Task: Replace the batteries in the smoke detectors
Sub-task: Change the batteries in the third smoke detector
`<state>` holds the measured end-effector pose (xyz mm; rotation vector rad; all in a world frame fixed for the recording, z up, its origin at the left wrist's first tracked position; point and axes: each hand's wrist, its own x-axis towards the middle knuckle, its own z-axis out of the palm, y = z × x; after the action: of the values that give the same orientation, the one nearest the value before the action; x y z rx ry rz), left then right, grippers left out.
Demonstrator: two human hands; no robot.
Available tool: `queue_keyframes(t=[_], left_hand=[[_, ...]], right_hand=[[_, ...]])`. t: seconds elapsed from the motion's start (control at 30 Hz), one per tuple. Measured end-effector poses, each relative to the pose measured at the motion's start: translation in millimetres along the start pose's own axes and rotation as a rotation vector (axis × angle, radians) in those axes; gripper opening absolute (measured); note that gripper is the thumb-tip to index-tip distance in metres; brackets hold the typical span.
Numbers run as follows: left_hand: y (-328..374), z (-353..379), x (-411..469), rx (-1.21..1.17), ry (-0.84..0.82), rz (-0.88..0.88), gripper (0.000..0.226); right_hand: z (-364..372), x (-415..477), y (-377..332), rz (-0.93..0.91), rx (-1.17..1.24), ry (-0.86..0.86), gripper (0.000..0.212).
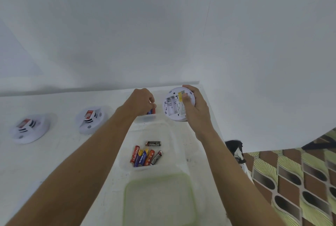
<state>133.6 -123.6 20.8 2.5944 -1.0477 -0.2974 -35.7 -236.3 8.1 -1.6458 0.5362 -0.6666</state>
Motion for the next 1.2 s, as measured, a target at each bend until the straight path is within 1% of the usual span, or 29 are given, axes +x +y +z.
queue_keyframes(t=[0.1, 0.17, 0.2, 0.37, 0.43, 0.5, 0.53, 0.67, 0.73, 0.8, 0.9, 0.97, 1.13, 1.2], left_hand=[[1.2, 3.2, 16.1, 0.067, -0.121, -0.054, 0.028], [2.4, 6.2, 21.5, 0.077, -0.155, -0.083, 0.036], [2.6, 8.1, 23.7, 0.078, -0.159, -0.091, 0.036], [10.5, 11.5, 23.5, 0.093, -0.178, -0.037, 0.015], [9.9, 9.8, 22.3, 0.018, -0.169, -0.026, 0.010], [8.1, 5.4, 19.4, -0.131, -0.118, -0.032, 0.009], [7.1, 3.4, 17.2, -0.246, -0.068, -0.047, 0.008], [18.7, -0.5, -0.2, -0.745, 0.313, -0.066, 0.007], [28.3, 3.1, -6.5, -0.898, 0.404, -0.011, 0.010], [35.2, 10.0, -10.1, -0.877, 0.424, 0.071, 0.013], [41.8, 24.2, -12.2, -0.741, 0.408, 0.198, 0.012], [44.7, 32.4, -13.2, -0.650, 0.402, 0.254, 0.013], [47.5, 42.5, -14.8, -0.385, 0.464, 0.312, 0.040], [50.2, 43.9, -18.3, -0.341, 0.457, 0.317, 0.044]], right_hand=[[-0.2, 8.7, 3.9, 0.003, -0.009, 0.012, 0.022], [-0.9, 13.5, 6.4, 0.005, -0.002, 0.016, 0.023], [-1.2, 15.9, 7.5, 0.009, 0.004, 0.019, 0.022], [-4.3, 24.9, 11.6, 0.021, 0.015, 0.036, 0.021], [-5.3, 27.0, 12.9, 0.020, 0.014, 0.038, 0.022], [-6.1, 28.4, 14.2, 0.024, 0.008, 0.048, 0.023], [-6.5, 29.0, 14.9, 0.025, 0.004, 0.056, 0.023], [-5.7, 30.3, 19.1, 0.030, 0.007, 0.101, 0.022], [-3.6, 29.8, 20.7, 0.025, 0.008, 0.117, 0.022], [-0.6, 28.5, 20.9, 0.014, 0.003, 0.123, 0.022], [3.4, 27.0, 19.2, 0.000, 0.015, 0.115, 0.023], [4.4, 26.1, 17.3, -0.014, 0.016, 0.124, 0.024], [4.2, 26.2, 17.4, -0.010, 0.031, 0.177, 0.024], [5.2, 27.0, 17.1, -0.012, 0.034, 0.177, 0.024]])
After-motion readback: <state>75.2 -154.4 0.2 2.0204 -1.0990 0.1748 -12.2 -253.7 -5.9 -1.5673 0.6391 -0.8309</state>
